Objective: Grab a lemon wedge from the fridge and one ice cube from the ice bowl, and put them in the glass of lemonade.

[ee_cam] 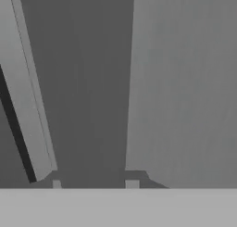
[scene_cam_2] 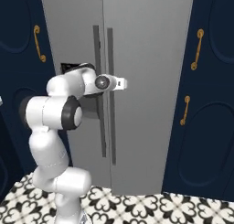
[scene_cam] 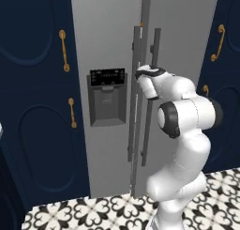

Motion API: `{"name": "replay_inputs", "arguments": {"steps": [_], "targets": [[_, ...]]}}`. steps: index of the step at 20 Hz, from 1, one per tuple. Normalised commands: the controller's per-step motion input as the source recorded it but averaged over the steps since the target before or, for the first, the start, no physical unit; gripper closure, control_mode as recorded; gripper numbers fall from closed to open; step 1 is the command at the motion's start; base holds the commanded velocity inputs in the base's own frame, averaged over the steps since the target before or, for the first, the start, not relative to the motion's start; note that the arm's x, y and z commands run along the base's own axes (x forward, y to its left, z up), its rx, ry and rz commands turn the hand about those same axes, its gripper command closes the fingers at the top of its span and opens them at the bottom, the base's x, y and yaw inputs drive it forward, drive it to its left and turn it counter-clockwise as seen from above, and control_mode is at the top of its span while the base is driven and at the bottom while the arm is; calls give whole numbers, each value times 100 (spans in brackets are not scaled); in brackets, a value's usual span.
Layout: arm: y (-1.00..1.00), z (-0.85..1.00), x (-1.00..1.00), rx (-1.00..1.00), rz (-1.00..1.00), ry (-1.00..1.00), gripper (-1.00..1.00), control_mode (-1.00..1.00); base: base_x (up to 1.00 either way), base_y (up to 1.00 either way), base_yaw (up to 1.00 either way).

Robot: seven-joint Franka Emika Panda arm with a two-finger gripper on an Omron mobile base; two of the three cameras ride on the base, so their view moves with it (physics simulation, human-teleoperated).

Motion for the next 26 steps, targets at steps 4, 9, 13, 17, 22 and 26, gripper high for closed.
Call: {"name": "replay_inputs", "arguments": {"steps": [4, 9, 13, 17, 22, 26], "targets": [[-72, 46, -100, 7, -3, 15, 100, -100, 0, 0, 0], [-94, 30, -100, 7, -6, 25, 100, -100, 0, 0, 0], [-100, 21, -100, 6, -5, 31, 100, -100, 0, 0, 0], [-100, 17, -100, 7, -5, 35, 100, -100, 0, 0, 0], [-88, 17, -99, 6, -2, 28, 100, -100, 0, 0, 0], [-32, 65, -99, 5, 0, 7, 100, -100, 0, 0, 0]]}}
